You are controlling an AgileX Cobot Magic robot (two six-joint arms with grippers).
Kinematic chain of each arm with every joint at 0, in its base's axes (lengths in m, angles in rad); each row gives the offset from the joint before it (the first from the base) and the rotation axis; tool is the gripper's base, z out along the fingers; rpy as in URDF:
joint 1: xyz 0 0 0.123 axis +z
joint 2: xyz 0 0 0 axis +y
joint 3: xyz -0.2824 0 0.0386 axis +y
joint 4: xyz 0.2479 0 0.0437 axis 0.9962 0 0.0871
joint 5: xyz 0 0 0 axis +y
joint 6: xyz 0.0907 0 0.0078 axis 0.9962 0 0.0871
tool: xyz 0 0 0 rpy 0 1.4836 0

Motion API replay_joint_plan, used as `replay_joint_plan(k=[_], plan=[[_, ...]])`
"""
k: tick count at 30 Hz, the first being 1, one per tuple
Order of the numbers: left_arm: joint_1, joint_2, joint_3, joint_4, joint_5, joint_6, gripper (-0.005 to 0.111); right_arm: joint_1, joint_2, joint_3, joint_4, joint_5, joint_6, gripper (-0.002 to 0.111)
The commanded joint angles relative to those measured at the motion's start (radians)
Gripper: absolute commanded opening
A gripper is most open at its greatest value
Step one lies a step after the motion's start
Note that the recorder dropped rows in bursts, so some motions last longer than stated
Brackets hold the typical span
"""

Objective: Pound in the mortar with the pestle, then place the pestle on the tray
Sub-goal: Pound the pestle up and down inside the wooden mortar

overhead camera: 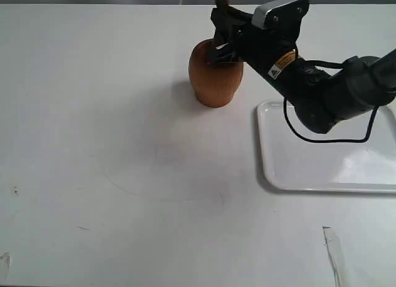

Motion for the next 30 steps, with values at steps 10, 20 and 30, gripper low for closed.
replay_joint_plan(k=[10,20,30], plan=[[-0.008,-0.001,0.001,-0.007,-0.003,-0.008,0.0,-0.001,-0.201,-0.137,-0.096,0.156,-0.019,0.0],[-0.008,-0.001,0.001,-0.007,-0.003,-0.008,0.0,-0.001,0.087,-0.081,-0.078,0.038,0.044,0.0],[-0.008,-0.001,0.001,-0.007,-0.003,-0.008,0.0,0.0,-0.273,-0.083,-0.051,0.014,0.01,0.0]])
